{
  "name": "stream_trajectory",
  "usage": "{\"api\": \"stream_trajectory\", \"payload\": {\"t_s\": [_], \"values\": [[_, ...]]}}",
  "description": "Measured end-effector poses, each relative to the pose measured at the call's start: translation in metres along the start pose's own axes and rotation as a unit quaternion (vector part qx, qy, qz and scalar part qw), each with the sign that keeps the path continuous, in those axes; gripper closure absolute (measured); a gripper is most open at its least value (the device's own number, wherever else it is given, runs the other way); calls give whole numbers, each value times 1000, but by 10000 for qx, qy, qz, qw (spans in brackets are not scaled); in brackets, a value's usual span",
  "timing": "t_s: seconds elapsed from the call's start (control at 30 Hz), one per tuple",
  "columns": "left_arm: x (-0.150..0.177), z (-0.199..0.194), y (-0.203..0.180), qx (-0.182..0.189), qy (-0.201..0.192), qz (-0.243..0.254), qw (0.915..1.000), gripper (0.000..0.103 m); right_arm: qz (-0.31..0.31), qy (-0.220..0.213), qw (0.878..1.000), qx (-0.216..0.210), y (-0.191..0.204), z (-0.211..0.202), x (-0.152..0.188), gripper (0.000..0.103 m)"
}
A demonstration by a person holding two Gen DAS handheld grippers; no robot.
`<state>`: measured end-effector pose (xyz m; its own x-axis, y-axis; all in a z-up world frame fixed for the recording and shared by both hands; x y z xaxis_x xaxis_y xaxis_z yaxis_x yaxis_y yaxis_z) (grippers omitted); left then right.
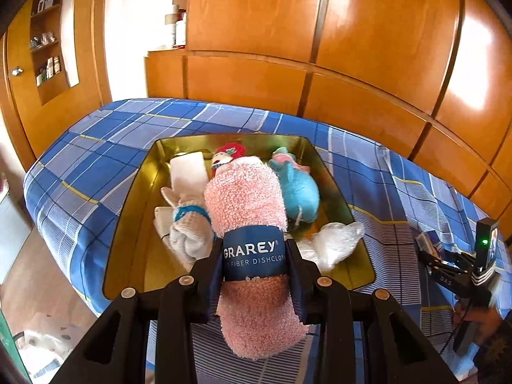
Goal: Organize soft objects
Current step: 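Carry the pink dishcloth into the gold tray and open the left gripper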
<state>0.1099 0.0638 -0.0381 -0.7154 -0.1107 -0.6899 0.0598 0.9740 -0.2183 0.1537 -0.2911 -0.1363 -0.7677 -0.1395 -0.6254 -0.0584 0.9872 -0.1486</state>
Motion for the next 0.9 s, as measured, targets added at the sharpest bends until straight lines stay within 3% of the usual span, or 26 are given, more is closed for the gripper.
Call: {"api": "stream_trajectory", "payload": {"t_s": [0.27, 0.37, 0.53, 0.63, 0.8, 0.9], "values": [[2, 2, 34, -71, 68, -403, 9991, 67, 3, 0, 10000, 0, 0, 0, 0, 50], [-2, 0, 55, 65, 80, -814, 9966, 67, 5, 2, 10000, 3, 0, 0, 0, 50], [-19, 1, 74, 200, 40, -1039, 9944, 67, 6, 2, 10000, -3, 1, 0, 1, 50], [-33, 11, 74, 440, 109, -1168, 9921, 67, 4, 3, 10000, -12, 0, 1, 1, 50], [-61, 38, 68, 522, 217, -1147, 9918, 67, 1, 3, 10000, -23, 0, 1, 0, 50], [-72, 59, 74, 538, 298, -1408, 9881, 67, -1, 3, 10000, -26, 0, 2, 0, 50]]}}
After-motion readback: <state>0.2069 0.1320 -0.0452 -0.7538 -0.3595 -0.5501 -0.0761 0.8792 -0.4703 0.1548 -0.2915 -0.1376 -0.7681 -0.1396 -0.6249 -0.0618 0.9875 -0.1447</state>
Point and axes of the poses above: each gripper's, at about its wrist camera, not at the fingertips, and z roughly the way its jaws point, y to its left, x to its underside, the point moved 8 cm from there along z, roughly the way its jaws point, and after that the axes turned 8 degrees about x, right-handed, at the moved point
